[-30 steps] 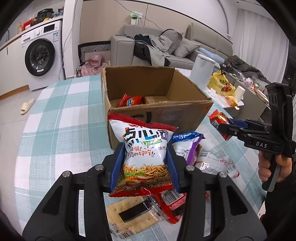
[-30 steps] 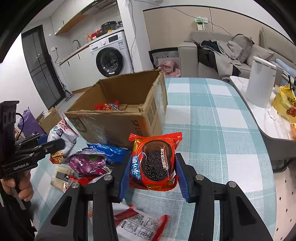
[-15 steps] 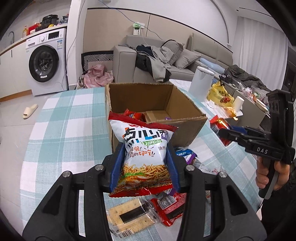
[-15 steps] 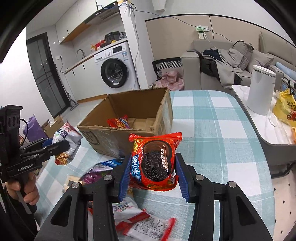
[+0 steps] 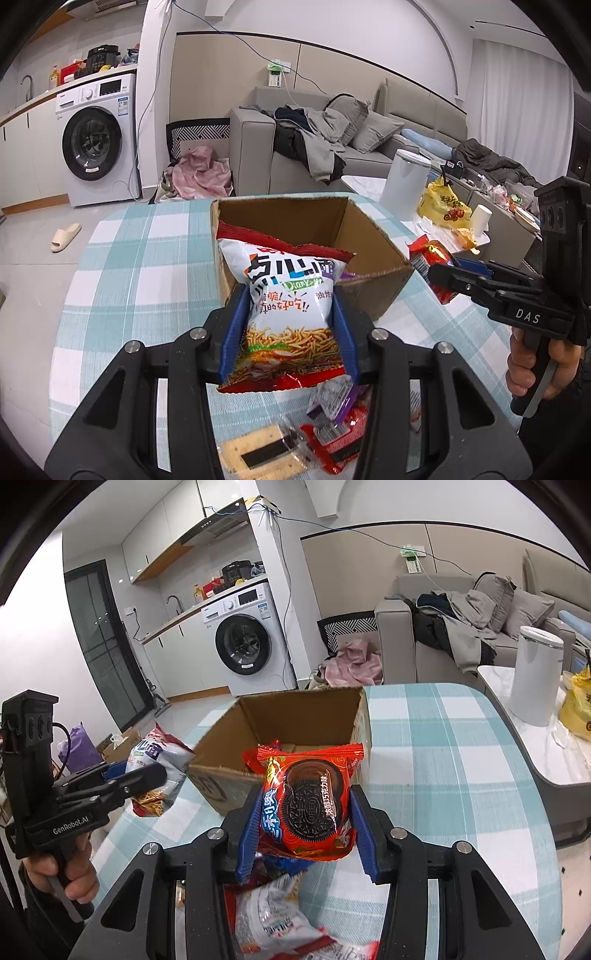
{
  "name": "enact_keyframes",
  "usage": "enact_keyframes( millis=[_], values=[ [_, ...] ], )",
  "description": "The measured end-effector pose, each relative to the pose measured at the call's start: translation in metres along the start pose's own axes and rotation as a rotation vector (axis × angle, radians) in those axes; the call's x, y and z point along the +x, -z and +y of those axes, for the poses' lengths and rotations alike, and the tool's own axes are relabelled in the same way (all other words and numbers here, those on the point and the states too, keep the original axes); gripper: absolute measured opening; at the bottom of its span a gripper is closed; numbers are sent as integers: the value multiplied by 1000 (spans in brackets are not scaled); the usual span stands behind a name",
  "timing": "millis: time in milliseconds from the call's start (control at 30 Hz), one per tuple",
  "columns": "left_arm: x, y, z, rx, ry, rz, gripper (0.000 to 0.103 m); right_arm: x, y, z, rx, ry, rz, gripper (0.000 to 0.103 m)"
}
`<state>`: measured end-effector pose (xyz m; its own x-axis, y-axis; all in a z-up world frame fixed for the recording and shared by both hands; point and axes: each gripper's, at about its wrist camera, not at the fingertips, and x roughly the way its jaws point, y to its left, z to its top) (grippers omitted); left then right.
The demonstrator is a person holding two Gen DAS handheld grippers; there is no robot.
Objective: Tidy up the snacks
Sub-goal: 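Carry both packs into the box and open both tools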
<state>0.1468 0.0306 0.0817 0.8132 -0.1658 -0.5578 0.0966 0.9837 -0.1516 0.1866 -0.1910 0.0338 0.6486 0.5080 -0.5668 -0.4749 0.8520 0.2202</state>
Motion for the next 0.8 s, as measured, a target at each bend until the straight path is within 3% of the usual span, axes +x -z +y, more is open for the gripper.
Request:
enact_keyframes(
  millis=[800],
  values=[
    [53,-34,0,2,-31,-1,41,42,-34,3,79,-40,39,46]
  ],
)
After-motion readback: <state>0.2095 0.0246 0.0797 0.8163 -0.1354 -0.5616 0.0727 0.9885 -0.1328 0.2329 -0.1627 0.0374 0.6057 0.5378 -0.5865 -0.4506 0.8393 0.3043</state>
